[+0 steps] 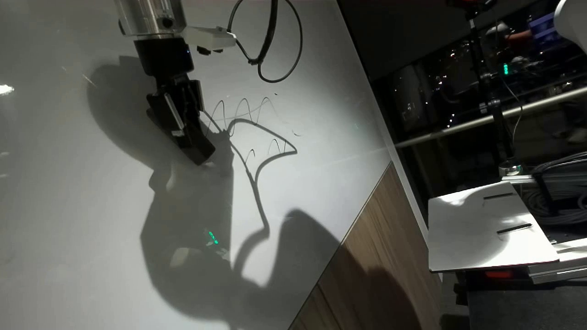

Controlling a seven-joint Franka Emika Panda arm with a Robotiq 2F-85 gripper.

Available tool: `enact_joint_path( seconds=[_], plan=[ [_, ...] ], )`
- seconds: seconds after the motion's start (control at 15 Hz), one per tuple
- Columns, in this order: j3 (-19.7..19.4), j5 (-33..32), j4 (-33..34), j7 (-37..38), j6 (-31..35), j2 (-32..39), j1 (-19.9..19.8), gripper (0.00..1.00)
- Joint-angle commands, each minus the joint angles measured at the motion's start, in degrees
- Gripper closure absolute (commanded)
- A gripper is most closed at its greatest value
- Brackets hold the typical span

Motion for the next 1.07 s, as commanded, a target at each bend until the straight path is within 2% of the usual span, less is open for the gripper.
enact_joint_path(
  seconds=[0.0, 0.27, 0.6, 0.67, 1.0],
  plan=[
    [-1.6, -1.9, 5.0, 1.4, -4.7, 2.0, 1.4, 0.68],
    [-3.3, -1.7, 3.0, 2.7, -5.7, 0.7, -1.1, 0.68],
    [-4.4, -1.7, 0.6, 8.5, -7.5, -1.4, -1.5, 0.68],
    [-6.3, -0.2, -1.8, 5.5, -4.6, -2.7, -4.9, 0.68],
    [-9.5, -0.1, -8.1, 6.0, -2.8, -7.1, -9.9, 0.68]
  ],
)
